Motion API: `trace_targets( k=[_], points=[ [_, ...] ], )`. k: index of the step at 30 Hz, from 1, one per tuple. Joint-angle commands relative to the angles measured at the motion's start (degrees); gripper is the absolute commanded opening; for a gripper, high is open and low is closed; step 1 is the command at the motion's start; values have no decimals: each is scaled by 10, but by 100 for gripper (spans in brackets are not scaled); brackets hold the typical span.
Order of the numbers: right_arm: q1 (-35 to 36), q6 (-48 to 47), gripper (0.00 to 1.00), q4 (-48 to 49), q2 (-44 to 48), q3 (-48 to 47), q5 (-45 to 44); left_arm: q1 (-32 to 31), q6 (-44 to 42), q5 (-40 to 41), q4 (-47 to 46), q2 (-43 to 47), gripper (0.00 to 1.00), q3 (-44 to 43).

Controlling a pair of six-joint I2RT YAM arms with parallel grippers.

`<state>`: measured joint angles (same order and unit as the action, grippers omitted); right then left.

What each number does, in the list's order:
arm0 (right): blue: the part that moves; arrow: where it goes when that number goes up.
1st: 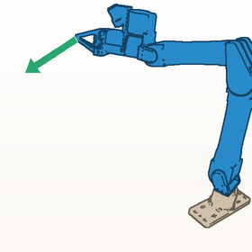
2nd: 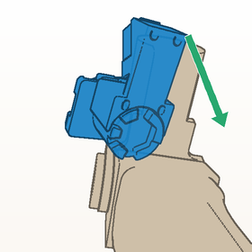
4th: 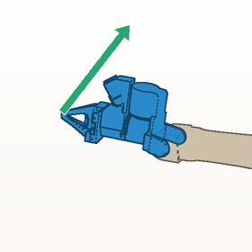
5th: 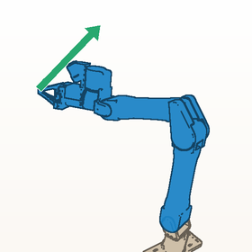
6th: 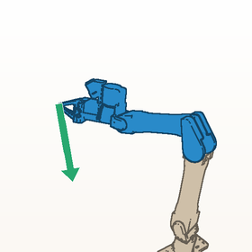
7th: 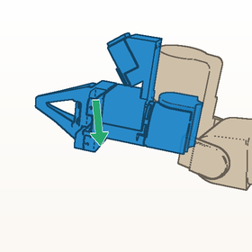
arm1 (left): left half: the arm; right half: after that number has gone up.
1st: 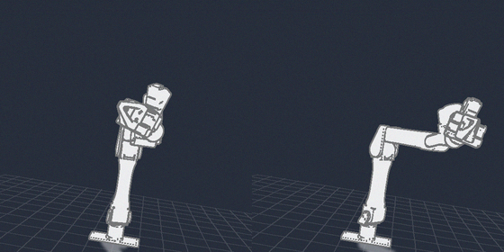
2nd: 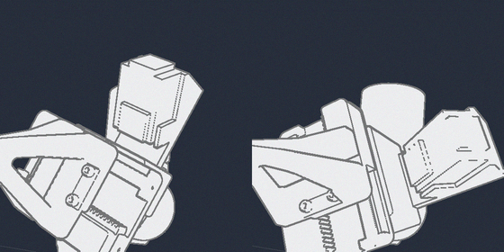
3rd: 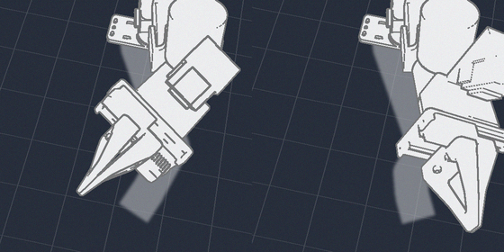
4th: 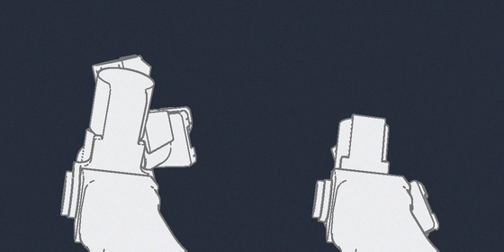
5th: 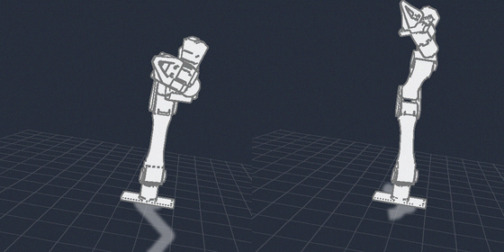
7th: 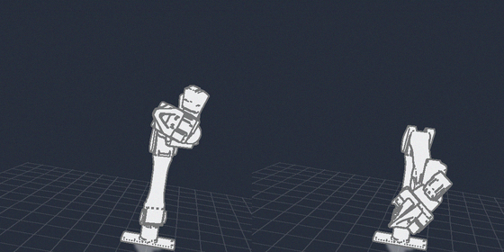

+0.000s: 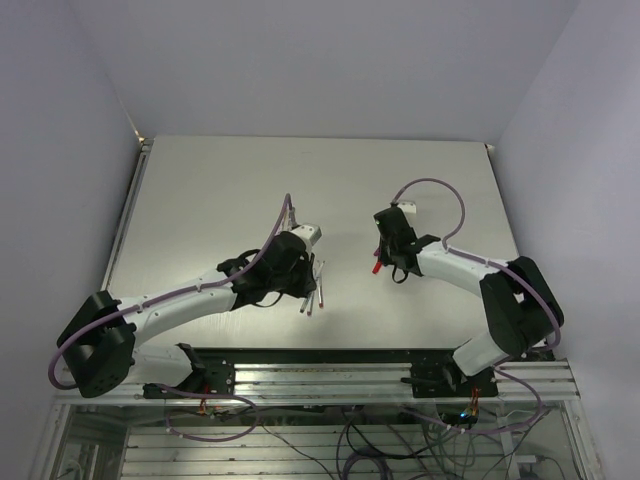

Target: Insert the pens into the pen caps

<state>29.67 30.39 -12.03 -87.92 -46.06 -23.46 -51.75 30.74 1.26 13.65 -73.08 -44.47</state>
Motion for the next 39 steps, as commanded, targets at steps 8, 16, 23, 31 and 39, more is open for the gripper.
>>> trace_targets(
  k=[8,16,23,31,39],
  points=[
    [-8,-29,32,30,-46,-28,10,-1,6,-31,-37,-13,7,7],
    [-11,-33,31,39,-64,-31,21,-1,5,-30,-36,-14,7,7],
    [-11,-33,30,42,-70,-31,29,-1,7,-31,-40,-18,7,8],
    [-12,-23,27,39,-86,-31,30,0,7,-31,-36,-18,7,9],
    [-11,-8,23,28,-91,-24,30,0,9,-31,-37,-17,7,9]
  ],
)
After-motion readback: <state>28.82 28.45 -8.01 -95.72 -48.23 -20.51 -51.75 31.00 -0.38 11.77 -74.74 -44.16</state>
